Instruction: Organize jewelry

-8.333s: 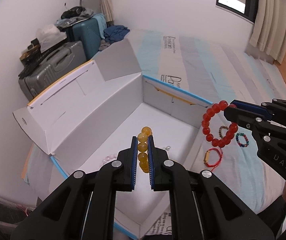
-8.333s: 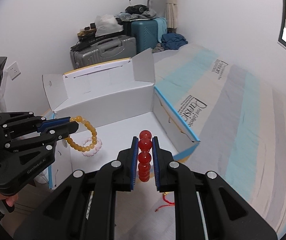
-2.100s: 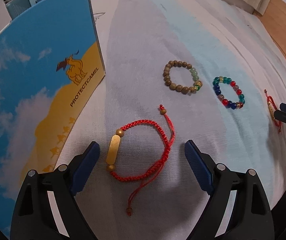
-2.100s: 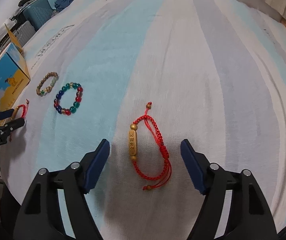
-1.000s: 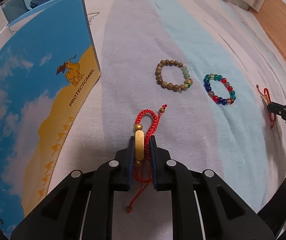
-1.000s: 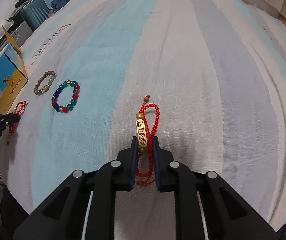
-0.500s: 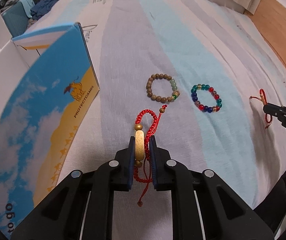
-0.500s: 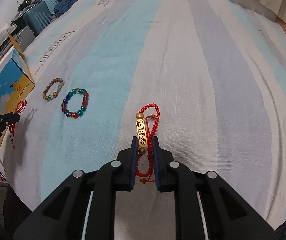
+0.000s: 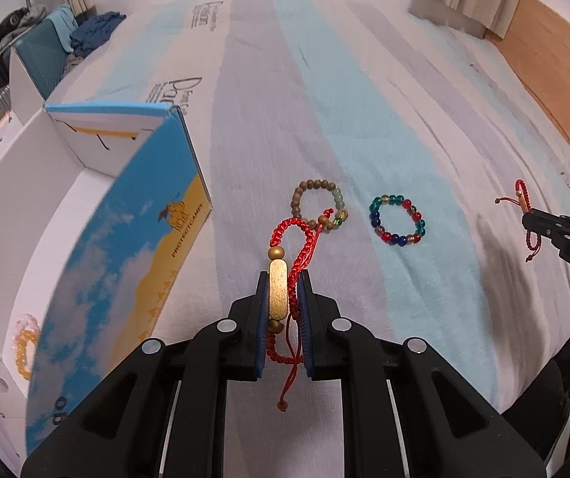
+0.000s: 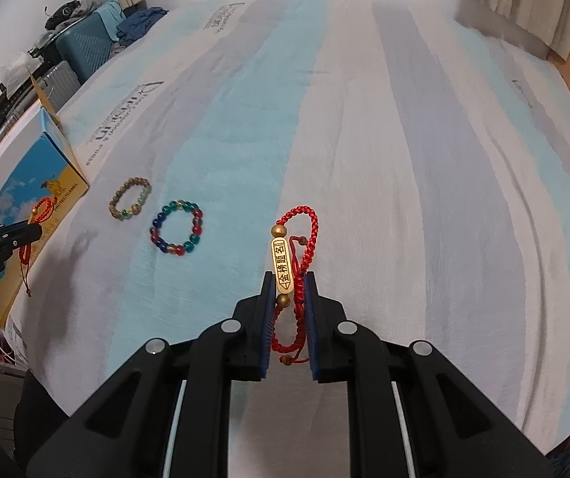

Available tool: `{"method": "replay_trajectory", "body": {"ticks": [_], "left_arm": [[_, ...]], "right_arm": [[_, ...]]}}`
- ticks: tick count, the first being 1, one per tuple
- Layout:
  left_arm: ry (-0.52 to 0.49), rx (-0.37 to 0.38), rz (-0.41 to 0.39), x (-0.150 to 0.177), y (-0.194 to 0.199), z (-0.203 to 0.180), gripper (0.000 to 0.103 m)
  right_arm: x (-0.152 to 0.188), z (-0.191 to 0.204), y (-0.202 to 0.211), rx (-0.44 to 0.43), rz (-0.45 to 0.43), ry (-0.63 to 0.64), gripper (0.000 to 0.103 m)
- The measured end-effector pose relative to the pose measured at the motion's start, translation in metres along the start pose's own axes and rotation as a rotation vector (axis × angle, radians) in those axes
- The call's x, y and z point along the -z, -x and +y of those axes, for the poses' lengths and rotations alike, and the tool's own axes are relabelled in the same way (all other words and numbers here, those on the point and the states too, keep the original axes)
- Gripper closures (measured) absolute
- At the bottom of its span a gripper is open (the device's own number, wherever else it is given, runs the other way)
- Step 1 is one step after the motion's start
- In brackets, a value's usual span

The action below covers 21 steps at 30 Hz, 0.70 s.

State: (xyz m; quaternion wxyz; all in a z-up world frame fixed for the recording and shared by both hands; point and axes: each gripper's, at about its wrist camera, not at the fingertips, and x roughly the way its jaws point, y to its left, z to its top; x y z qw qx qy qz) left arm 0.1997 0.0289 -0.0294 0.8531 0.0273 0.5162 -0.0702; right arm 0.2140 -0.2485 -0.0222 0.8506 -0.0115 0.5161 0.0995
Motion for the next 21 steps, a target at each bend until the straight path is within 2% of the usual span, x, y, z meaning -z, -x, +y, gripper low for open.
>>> {"method": "replay_trajectory", "body": {"ticks": [13, 21], "left_arm": [[0.003, -0.016, -0.049, -0.005, 0.038, 0.004, 0.091], [0.023, -0.033, -0.081, -0.005, 0.062, 0.015, 0.091]], "right_arm": [[-0.015, 0.030, 0.032, -0.012, -0.065, 0.035, 0.090], [-0.028, 0.066, 0.051, -0.029, -0.108, 0.080, 0.090]]}}
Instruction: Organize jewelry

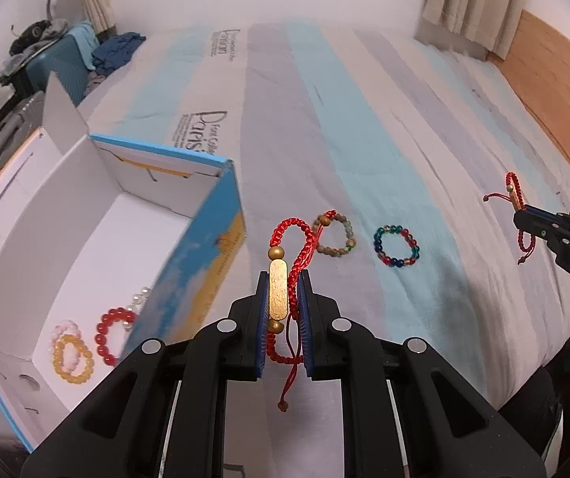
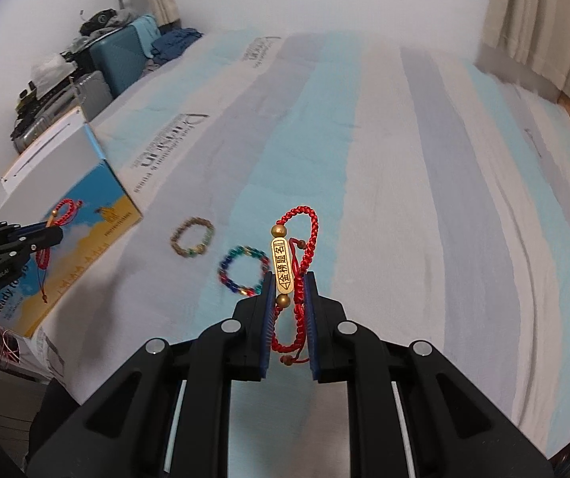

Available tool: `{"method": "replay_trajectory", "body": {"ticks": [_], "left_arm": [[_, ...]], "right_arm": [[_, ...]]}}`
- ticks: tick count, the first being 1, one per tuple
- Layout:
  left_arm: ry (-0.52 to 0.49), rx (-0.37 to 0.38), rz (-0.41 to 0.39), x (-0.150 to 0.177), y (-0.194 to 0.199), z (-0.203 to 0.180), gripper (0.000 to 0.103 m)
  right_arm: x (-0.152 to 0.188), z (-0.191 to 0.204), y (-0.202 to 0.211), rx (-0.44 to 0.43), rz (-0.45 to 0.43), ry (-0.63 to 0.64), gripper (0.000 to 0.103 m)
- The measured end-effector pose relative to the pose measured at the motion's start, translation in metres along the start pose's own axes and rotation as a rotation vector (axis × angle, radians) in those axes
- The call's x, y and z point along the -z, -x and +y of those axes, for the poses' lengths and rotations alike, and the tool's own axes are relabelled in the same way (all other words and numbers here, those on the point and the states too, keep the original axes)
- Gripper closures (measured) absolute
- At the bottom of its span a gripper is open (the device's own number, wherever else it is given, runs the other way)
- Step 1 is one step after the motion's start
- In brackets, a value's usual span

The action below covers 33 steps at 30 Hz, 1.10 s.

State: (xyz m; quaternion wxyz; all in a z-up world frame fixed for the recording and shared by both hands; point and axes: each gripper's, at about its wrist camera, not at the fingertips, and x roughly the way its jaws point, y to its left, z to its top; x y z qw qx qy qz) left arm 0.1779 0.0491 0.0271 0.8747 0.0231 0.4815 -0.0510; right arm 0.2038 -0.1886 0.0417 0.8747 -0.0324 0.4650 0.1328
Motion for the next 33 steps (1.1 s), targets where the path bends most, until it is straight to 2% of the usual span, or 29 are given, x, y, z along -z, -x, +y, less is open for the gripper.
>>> {"method": "replay_trajectory", "body": {"ticks": [15, 33], "left_arm": [[0.054, -0.051, -0.052, 0.000, 0.046, 0.052, 0.091], [0.143, -0.123, -0.054, 0.025, 0.075, 0.130, 0.090]], "right_arm": [[-0.030, 0.088, 0.017, -0.075, -0.055, 0.101, 0.090], [-0.051, 0.194, 0.013, -0.175, -0.067, 0.228, 0.090]]}}
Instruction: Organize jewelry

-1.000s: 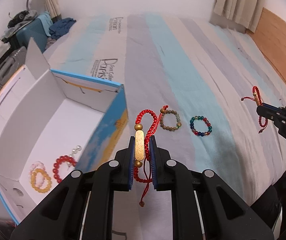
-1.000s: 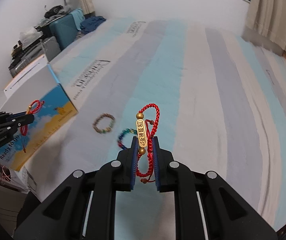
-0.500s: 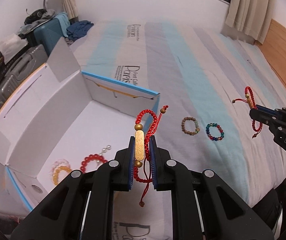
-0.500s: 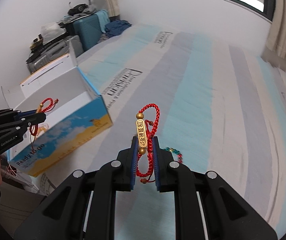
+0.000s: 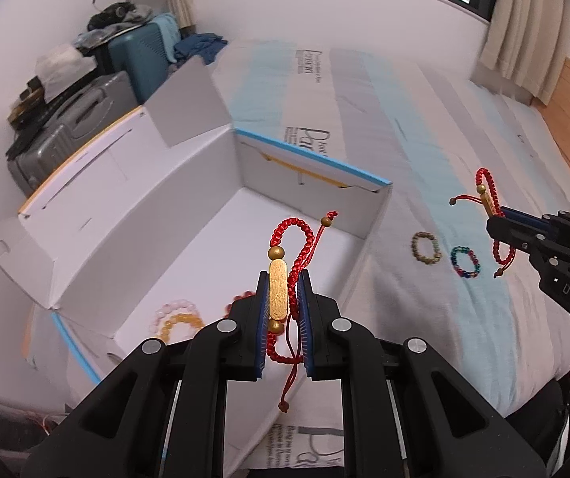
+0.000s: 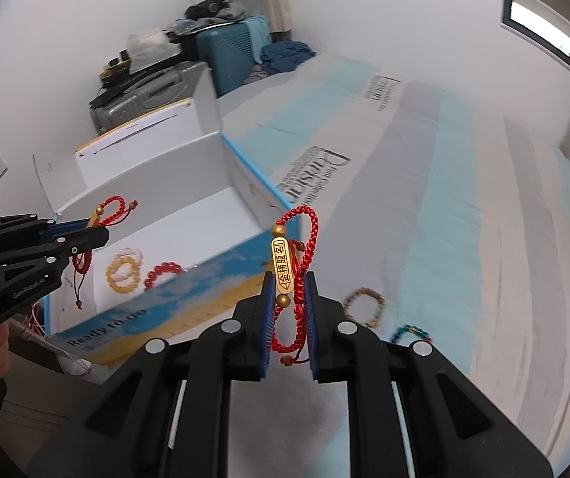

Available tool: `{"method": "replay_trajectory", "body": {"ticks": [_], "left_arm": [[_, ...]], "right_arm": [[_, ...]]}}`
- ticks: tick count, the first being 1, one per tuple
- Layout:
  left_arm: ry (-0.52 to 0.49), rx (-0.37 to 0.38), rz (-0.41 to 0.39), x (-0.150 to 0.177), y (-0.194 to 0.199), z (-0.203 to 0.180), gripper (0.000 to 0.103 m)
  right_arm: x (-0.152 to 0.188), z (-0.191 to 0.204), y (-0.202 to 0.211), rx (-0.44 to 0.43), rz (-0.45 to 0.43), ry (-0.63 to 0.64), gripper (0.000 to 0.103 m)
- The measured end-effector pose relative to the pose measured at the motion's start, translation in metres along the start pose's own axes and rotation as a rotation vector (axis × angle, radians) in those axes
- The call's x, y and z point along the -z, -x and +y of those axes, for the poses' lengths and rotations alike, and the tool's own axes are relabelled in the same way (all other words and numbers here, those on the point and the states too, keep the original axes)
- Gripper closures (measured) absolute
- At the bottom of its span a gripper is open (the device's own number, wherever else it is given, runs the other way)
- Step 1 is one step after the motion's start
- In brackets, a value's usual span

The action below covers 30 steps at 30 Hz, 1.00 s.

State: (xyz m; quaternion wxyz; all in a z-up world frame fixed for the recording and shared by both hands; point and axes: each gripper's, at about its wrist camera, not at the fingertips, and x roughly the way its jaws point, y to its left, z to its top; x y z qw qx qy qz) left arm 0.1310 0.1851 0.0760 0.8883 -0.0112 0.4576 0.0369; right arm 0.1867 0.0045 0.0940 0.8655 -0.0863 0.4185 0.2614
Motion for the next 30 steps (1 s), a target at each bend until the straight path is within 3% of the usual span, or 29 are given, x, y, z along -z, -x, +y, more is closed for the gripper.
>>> {"method": "replay_trajectory", "body": {"ticks": [13, 30], "left_arm": [[0.058, -0.045, 0.031, 0.011, -0.002, 0.059, 0.091], [0.074, 0.003, 0.193, 0.021, -0.053, 0.095, 0.090]], "right_arm": [[-0.024, 0.070, -0.025, -0.072, 0.016, 0.100, 0.090], [-0.036, 0.133, -0.089, -0.130, 0.191, 0.276, 0.090]]}}
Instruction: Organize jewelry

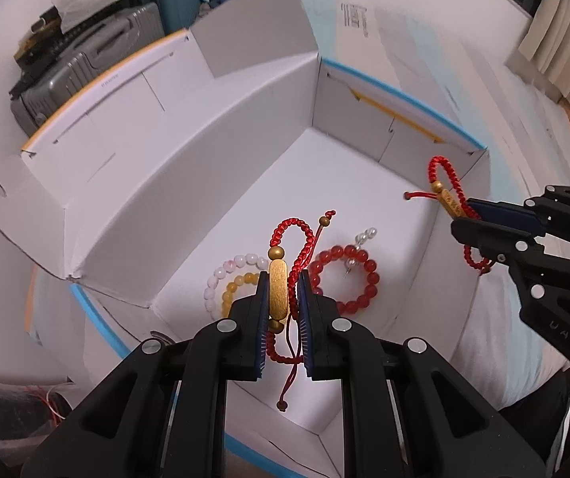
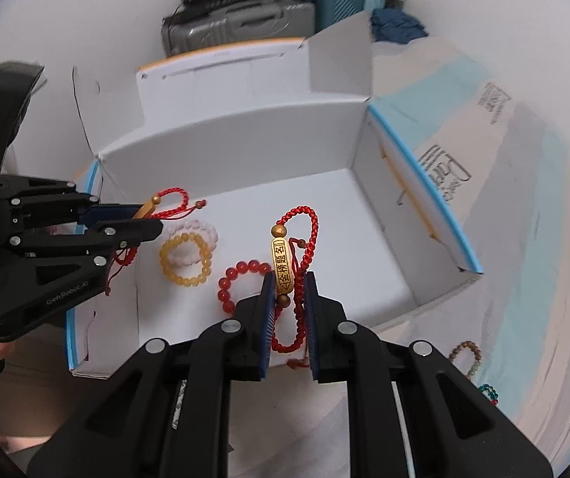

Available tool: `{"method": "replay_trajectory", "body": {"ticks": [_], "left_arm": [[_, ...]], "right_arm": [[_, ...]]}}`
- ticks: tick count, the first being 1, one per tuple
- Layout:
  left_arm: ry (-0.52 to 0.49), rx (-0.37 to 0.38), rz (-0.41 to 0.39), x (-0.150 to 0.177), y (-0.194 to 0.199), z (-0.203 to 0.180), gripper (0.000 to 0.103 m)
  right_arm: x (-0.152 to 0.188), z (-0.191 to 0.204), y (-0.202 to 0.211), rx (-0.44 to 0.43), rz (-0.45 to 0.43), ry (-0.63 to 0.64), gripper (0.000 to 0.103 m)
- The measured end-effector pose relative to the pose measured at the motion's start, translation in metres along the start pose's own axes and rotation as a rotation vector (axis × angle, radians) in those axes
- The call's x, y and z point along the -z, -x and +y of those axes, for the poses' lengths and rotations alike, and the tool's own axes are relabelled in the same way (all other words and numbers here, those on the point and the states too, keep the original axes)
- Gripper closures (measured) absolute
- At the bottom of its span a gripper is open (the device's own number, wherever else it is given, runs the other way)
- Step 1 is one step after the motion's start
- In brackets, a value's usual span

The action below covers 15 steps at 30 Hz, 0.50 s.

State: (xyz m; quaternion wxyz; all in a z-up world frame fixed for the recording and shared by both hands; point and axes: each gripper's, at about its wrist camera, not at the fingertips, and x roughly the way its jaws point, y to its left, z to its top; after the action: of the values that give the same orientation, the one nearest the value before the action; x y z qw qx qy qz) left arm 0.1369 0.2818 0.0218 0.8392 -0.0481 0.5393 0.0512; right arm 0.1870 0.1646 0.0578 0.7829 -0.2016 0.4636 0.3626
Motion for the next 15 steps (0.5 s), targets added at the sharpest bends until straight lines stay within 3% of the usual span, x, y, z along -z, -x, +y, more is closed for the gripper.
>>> {"method": "replay_trajectory", "body": {"ticks": [15], "left_arm": [[-0.026, 0.021, 0.156, 0.002, -0.048, 0.010, 0.090]], "right_arm": [[-0.007, 0.015, -0.064, -0.050, 0.160, 0.040, 0.090]]}}
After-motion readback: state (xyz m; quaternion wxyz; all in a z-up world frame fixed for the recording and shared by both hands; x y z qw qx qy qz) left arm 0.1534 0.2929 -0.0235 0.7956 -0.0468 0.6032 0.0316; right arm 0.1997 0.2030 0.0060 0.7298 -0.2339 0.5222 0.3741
